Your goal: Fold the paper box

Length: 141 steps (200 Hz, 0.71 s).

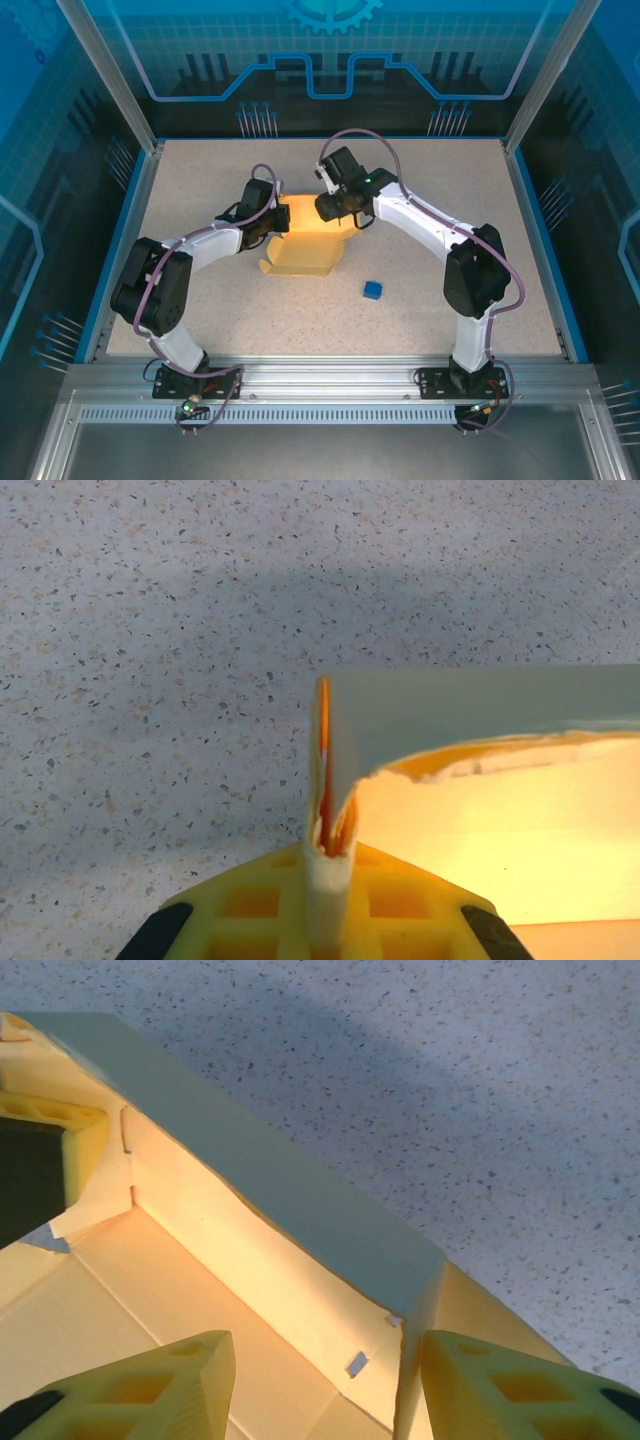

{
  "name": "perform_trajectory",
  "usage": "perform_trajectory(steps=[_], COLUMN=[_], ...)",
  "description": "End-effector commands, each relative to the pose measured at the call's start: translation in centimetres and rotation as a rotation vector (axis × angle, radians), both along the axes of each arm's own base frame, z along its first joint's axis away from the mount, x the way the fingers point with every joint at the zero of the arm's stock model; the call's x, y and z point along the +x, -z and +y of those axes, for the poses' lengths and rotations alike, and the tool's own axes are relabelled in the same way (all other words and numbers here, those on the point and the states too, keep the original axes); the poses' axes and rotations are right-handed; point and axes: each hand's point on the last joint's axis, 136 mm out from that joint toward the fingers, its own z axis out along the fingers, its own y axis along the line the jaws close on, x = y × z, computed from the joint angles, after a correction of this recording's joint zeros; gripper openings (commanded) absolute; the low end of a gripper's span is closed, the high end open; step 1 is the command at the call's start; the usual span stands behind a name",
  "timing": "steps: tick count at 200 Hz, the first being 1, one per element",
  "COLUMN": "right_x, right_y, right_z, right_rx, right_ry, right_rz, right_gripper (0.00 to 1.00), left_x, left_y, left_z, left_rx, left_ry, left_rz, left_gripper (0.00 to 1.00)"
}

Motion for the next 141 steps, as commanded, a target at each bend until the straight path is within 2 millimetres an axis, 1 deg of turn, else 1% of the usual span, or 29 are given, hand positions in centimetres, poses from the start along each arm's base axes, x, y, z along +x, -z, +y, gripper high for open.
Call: perform_trajectory(steps=[1,40,61,76,99,141], right_x=[-0.5,-0.2,0.0,0.1,-0.4,-3.0], right_y=[0.4,-0.1,-0.3,-0.5,-0.9,-0.8], right_z=[1.6,3.1,3.1,2.5,1.2,-0.7], right_rx=[0.077,0.155,0.172,0.164,0.126,0.099], right_ry=[-0.01,-0.033,-0.032,-0.025,-0.02,-0.008], right_rz=[0.044,0.052,0.052,0.04,0.012,0.02], right_gripper=[0.51,0.5,0.5,0.5,0.5,0.52], left_x=[0.6,0.4,0.4,0.3,0.3,0.2], left_y=[-2.3,-2.1,-2.1,-2.0,-2.0,-2.1], left_z=[-0.4,-0.2,-0.1,0.0,0.3,0.6], left_rx=[-0.013,-0.002,-0.001,0.006,0.021,0.041], left_ry=[-0.012,-0.015,-0.018,-0.022,-0.028,-0.03], left_rz=[-0.042,-0.039,-0.04,-0.038,-0.037,-0.036], left_gripper=[0.03,0.03,0.03,0.03,0.03,0.02])
